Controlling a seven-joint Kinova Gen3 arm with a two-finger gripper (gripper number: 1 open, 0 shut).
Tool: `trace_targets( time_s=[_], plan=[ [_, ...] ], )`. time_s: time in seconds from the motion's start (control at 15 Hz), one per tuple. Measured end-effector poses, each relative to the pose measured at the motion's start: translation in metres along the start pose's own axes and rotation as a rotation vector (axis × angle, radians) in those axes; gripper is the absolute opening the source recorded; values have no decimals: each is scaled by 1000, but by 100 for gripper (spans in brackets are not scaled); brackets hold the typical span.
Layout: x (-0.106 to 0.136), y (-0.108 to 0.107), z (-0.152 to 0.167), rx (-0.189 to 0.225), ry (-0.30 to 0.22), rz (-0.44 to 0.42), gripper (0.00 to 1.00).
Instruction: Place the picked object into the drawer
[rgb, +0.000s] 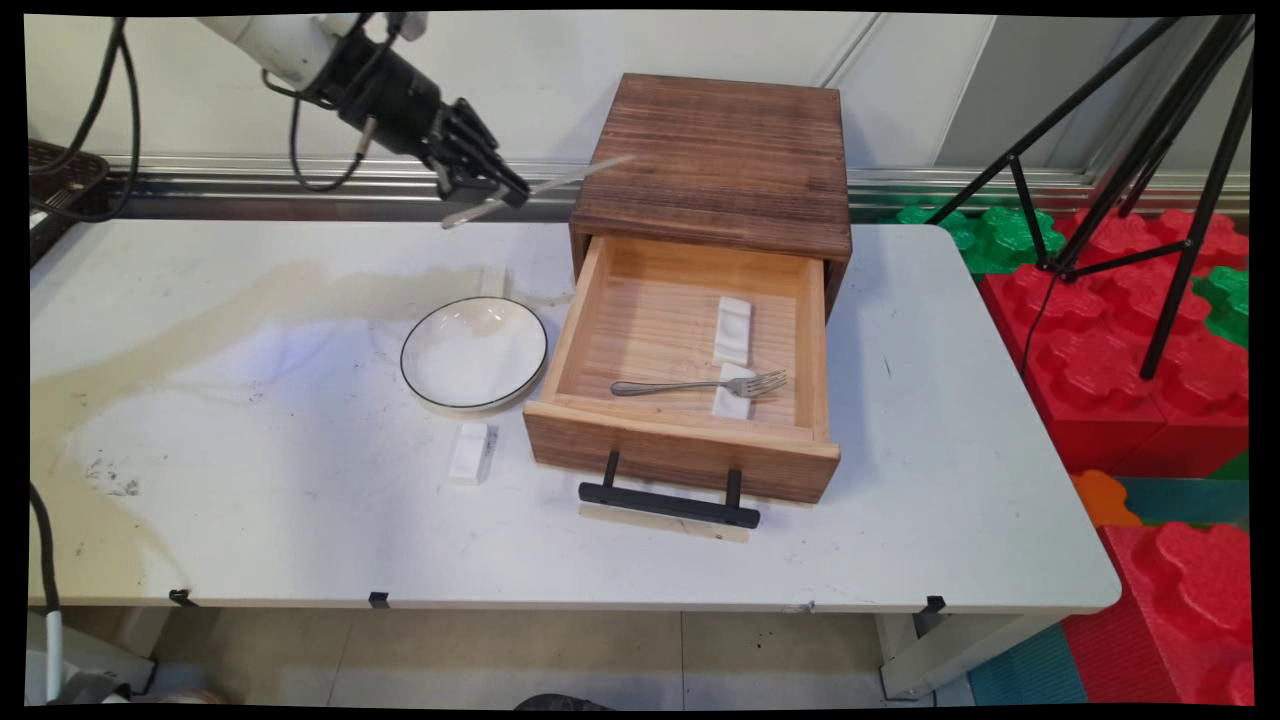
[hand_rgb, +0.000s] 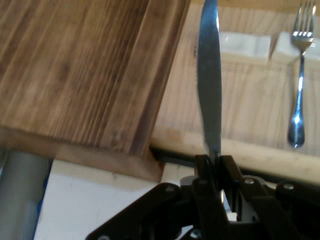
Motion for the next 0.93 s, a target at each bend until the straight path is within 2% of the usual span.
trace_targets(
  time_s=[0.47,0.93],
  plan=[
    [38,33,47,-37,8,22,0],
    [78,52,99,-51,-3,64,0]
  ],
)
